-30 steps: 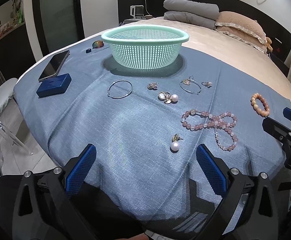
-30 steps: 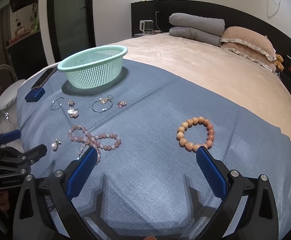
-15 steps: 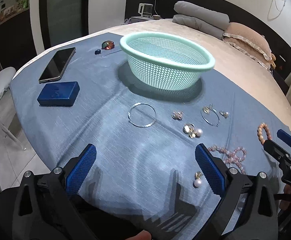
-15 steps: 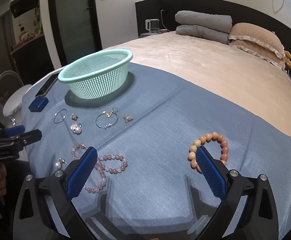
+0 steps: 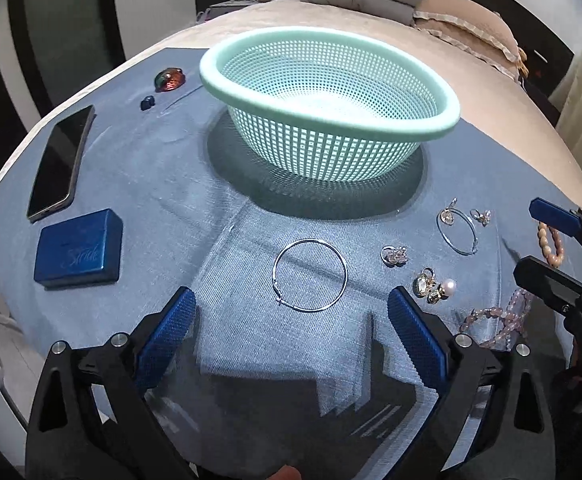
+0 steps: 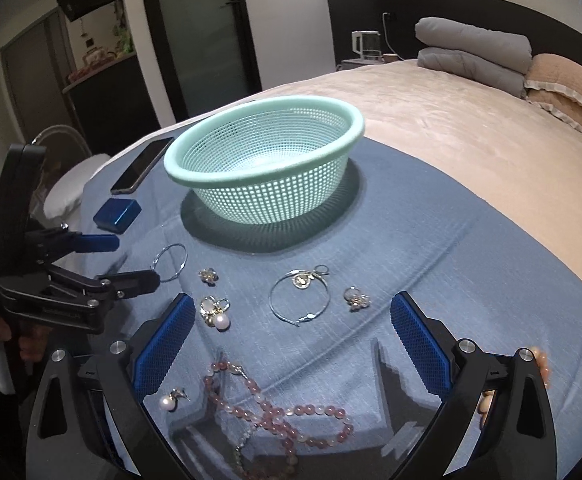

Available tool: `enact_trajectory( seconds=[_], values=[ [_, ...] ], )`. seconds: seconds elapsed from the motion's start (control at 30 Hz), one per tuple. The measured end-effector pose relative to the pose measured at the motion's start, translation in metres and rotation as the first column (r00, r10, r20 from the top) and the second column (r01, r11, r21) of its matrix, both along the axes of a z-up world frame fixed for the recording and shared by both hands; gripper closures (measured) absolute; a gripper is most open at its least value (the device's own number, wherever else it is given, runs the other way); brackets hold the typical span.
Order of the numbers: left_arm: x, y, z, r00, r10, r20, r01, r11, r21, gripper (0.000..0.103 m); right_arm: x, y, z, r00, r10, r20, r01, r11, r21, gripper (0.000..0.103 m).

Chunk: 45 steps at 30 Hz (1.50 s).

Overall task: Organize jewelry
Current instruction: 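Close the left tool on the silver bangle while the right tool grasps a silver hoop earring, then carry both hoops over the green basket and open both tools to drop them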

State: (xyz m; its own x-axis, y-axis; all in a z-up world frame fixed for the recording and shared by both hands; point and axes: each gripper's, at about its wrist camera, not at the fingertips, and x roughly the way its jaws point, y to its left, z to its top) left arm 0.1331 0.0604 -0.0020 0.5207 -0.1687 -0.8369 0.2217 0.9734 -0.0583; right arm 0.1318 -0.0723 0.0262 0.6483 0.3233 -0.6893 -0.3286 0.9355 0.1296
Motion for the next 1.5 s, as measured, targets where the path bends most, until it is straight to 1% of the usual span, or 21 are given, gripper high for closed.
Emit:
enact_trajectory(
  seconds=[0.1,0.13,0.17,0.2,0.23,0.3,0.33,0.37,0.5,0.57,0.63,0.73,0.8,0.83,0.87,0.93,1.0,1.07,1.23,1.33,1.5],
  values=[
    [0.01,-0.002,-0.012,0.998,-0.051,-0.031,0.051,0.999,0.012,0.012,0.009,0.011,-0.012,1.0,0.013,-0.025,-0.013,1.0,-0.024,0.011],
    [0.014,-0.002,-0.016,0.997,-0.061,-0.043,0.062,0.998,0.012,0.013,0.012,0.014,-0.017,0.999,0.016,-0.035,-0.017,0.999,-0.031,0.018],
    [0.016,-0.001,-0.019,0.996,-0.071,-0.055,0.072,0.997,0.007,0.013,0.016,0.016,-0.022,0.998,0.014,-0.054,-0.017,0.999,-0.042,0.033],
    [0.018,0.0,-0.021,0.995,-0.082,-0.062,0.082,0.997,-0.005,0.013,0.02,0.018,-0.028,0.997,0.009,-0.075,-0.013,0.999,-0.049,0.036],
    [0.02,0.001,-0.023,0.993,-0.094,-0.067,0.094,0.996,-0.011,0.013,0.024,0.018,-0.033,0.996,-0.002,-0.093,-0.003,0.999,-0.054,0.036],
    [0.021,0.001,-0.029,0.989,-0.132,-0.068,0.132,0.991,-0.008,0.011,0.024,0.019,-0.036,0.997,-0.005,-0.075,0.001,0.999,-0.053,0.036],
    [0.021,-0.002,-0.032,0.984,-0.163,-0.078,0.163,0.987,-0.004,0.005,0.025,0.02,-0.036,0.997,-0.006,-0.071,0.002,0.998,-0.059,0.035],
    [0.02,-0.006,-0.035,0.979,-0.19,-0.077,0.192,0.981,0.023,0.004,0.026,0.021,-0.037,0.997,-0.01,-0.071,0.005,0.998,-0.064,0.035],
    [0.022,-0.004,-0.037,0.978,-0.193,-0.083,0.193,0.981,-0.001,0.005,0.03,0.025,-0.04,0.998,-0.009,-0.068,0.004,0.997,-0.075,0.038],
    [0.021,-0.002,-0.038,0.978,-0.195,-0.076,0.195,0.981,-0.003,0.005,0.03,0.027,-0.04,0.998,0.0,-0.065,-0.004,0.998,-0.062,0.053],
    [0.021,0.001,-0.036,0.98,-0.185,-0.07,0.185,0.983,-0.003,0.009,0.028,0.025,-0.039,0.998,0.0,-0.07,-0.003,0.999,-0.045,0.062],
    [0.021,0.011,-0.031,0.986,-0.152,-0.063,0.151,0.988,-0.024,0.027,0.027,0.023,-0.039,0.998,-0.006,-0.07,0.003,0.999,-0.041,0.062],
    [0.026,0.018,-0.029,0.988,-0.141,-0.057,0.14,0.99,-0.021,0.05,0.027,0.025,-0.039,0.998,-0.012,-0.068,0.009,0.999,-0.041,0.062],
    [0.026,0.02,-0.027,0.988,-0.146,-0.051,0.145,0.989,-0.023,0.057,0.027,0.025,-0.039,0.998,-0.013,-0.068,0.01,0.999,-0.042,0.062],
    [0.024,0.019,-0.026,0.988,-0.149,-0.046,0.148,0.989,-0.019,0.059,0.027,0.025,-0.038,0.998,-0.015,-0.067,0.012,0.999,-0.041,0.062],
    [0.02,0.013,-0.025,0.988,-0.153,-0.035,0.153,0.988,0.0,0.059,0.026,0.025,-0.036,0.997,-0.019,-0.076,0.016,0.999,-0.031,0.063],
    [0.018,0.013,-0.024,0.989,-0.144,-0.037,0.144,0.989,-0.014,0.059,0.023,0.024,-0.032,0.997,-0.017,-0.078,0.016,1.0,-0.015,0.063],
    [0.015,0.014,-0.021,0.989,-0.139,-0.048,0.138,0.99,-0.025,0.059,0.017,0.023,-0.023,0.998,-0.014,-0.062,0.013,1.0,-0.015,0.063],
    [0.001,0.01,-0.011,0.987,-0.148,-0.06,0.148,0.989,-0.01,0.059,0.002,0.018,-0.001,1.0,0.002,-0.004,-0.002,1.0,-0.027,0.063],
    [-0.003,0.01,0.004,0.988,-0.151,-0.045,0.15,0.988,-0.02,0.059,-0.003,0.017,0.017,0.999,0.016,0.041,-0.014,0.999,-0.039,0.063],
    [-0.001,0.01,0.039,0.989,-0.146,0.03,0.147,0.989,-0.016,0.059,0.003,0.019,0.046,0.993,0.03,0.114,-0.026,0.999,-0.044,0.062]
  ],
)
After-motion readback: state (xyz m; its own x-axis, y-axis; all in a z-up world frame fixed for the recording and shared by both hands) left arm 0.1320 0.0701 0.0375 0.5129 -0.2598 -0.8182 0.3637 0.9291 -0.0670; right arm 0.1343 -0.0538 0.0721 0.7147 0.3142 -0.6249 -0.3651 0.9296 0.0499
